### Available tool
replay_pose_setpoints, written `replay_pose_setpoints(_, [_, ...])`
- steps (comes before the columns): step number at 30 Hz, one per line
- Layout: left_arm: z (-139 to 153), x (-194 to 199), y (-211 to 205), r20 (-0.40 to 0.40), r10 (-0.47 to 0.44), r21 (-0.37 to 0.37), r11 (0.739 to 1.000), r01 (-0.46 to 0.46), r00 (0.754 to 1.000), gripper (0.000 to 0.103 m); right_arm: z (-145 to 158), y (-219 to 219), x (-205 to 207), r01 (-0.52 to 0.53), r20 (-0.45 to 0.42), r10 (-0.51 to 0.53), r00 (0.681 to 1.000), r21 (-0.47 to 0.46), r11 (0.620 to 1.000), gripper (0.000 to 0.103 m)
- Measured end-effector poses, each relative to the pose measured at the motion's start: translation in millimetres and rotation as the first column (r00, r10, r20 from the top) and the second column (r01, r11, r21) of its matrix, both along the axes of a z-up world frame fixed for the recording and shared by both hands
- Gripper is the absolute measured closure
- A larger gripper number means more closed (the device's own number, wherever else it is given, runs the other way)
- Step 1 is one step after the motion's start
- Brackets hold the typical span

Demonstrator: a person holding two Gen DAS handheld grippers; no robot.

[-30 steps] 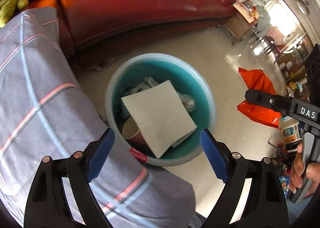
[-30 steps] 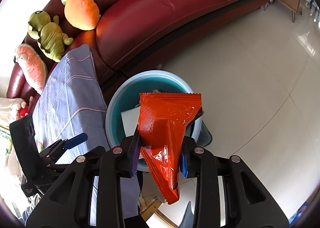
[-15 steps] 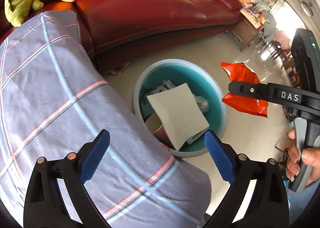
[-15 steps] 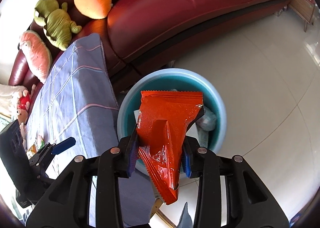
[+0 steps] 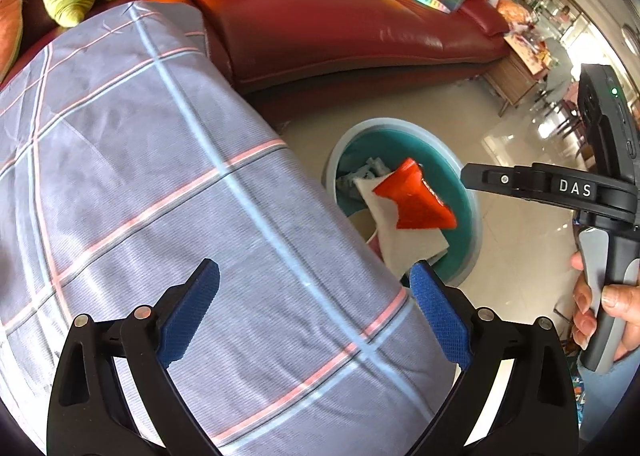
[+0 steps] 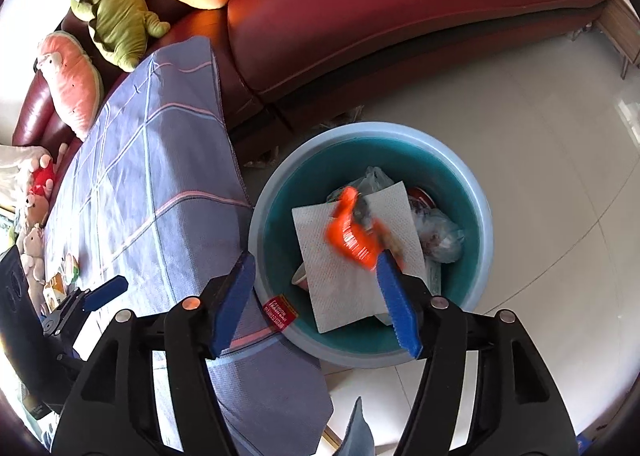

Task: Collect trash
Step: 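Move both open tools back over the tablecloth toward the remaining wrappers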

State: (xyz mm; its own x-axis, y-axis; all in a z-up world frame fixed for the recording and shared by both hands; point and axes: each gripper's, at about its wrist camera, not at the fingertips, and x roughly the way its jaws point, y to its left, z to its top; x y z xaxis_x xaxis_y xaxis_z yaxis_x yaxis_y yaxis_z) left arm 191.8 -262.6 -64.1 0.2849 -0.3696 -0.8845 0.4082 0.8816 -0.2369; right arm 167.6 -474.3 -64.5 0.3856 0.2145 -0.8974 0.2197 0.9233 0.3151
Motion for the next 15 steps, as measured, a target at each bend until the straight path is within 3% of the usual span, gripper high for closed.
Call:
replay_pose_setpoints(5, [2, -3, 12, -0.003, 0.014, -0.010, 1.000, -0.014, 1.000, 0.007, 7, 5, -5, 0.015, -0.003, -0.015, 1.000, -0.025, 1.000, 0.025])
replay_pose_setpoints(15, [13, -13, 43, 0.002, 0.042, -0.034, 0.999, -0.041, 0.999, 0.006, 20, 31, -18, -0.009, -0.014, 0.008, 1.000, -0.099, 0.995, 0.023])
